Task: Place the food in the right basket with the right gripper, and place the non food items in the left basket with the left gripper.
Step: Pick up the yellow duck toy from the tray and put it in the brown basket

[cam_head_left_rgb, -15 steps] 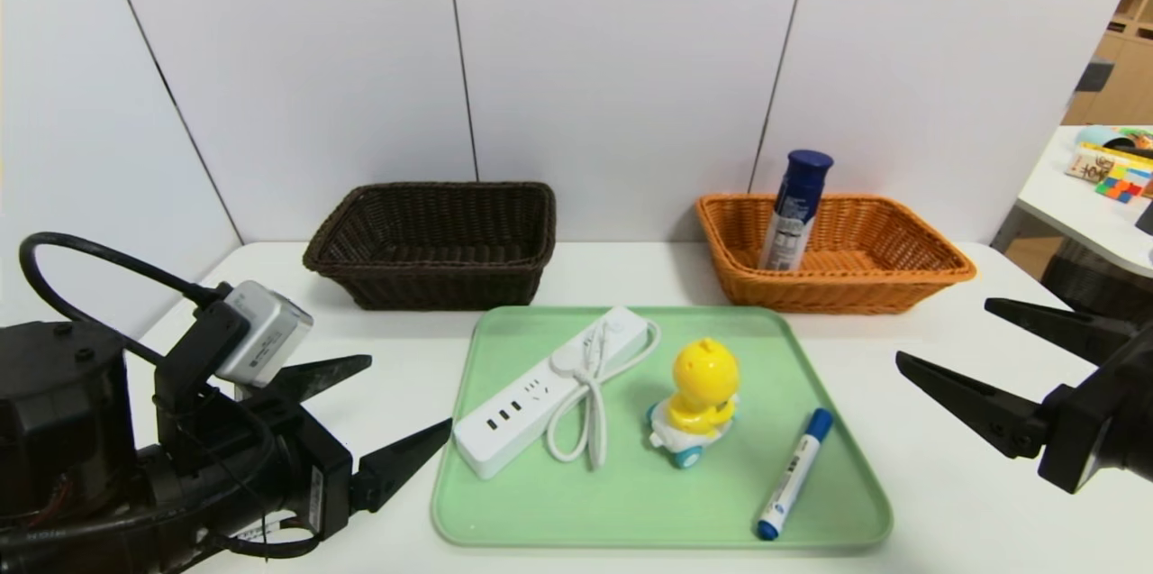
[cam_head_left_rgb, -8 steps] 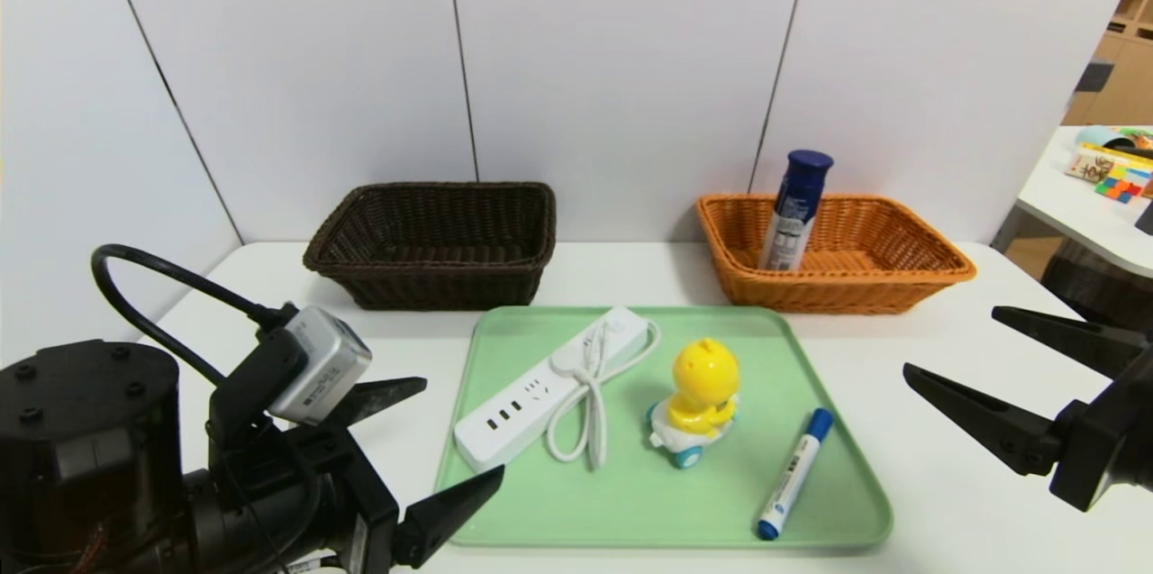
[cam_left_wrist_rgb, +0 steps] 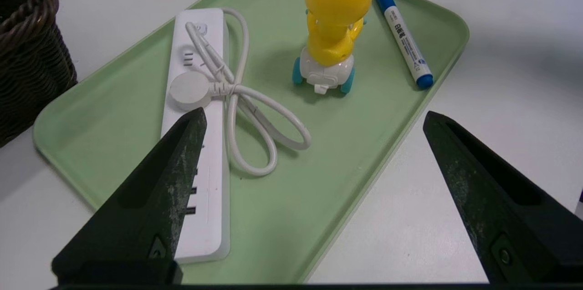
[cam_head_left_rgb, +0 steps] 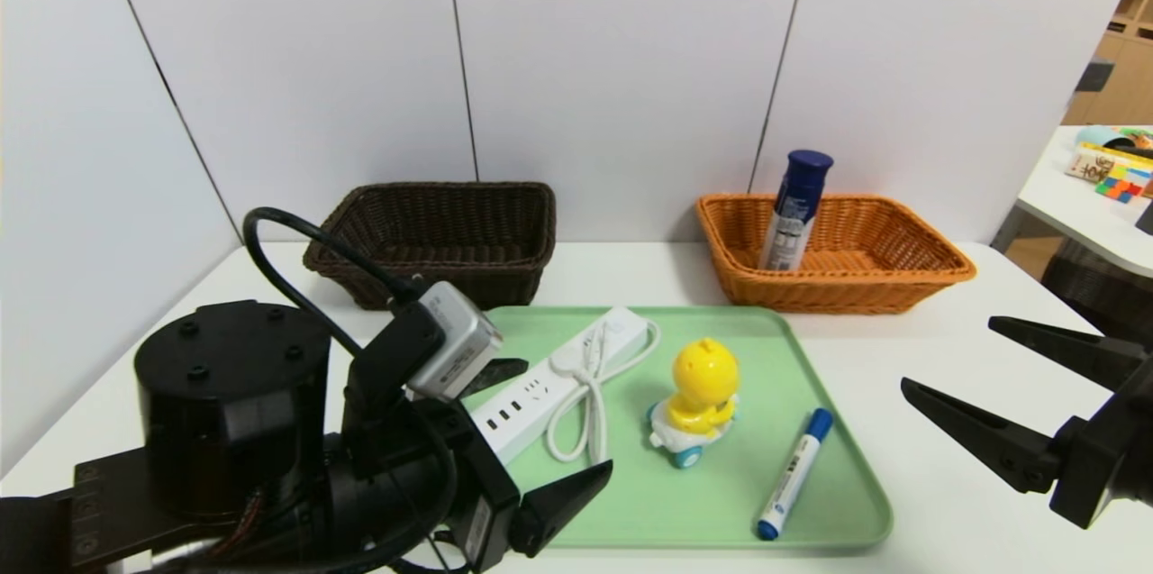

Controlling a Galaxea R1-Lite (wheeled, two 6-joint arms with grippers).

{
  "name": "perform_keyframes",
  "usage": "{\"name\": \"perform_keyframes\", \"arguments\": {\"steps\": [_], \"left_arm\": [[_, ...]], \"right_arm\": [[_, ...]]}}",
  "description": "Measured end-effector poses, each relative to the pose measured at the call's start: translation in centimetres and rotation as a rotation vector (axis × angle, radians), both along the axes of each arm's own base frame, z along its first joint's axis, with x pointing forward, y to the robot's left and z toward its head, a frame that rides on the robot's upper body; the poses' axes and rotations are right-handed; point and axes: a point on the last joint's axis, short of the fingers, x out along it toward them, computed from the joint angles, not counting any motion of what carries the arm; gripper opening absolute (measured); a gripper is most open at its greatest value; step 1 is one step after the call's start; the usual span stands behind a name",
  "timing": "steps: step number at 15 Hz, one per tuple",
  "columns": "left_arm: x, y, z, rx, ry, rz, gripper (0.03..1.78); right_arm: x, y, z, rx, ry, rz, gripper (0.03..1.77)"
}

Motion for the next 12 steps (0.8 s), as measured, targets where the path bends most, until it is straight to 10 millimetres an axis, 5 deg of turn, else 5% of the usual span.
{"name": "perform_keyframes", "arguments": {"steps": [12], "left_arm": [[4.4,-6.0,-2.5,-0.016,-0.022,-0.009,1.69]], "right_arm": [[-0.2,0.5,-0.1,-0.014,0.001,0.033,1.69]]}}
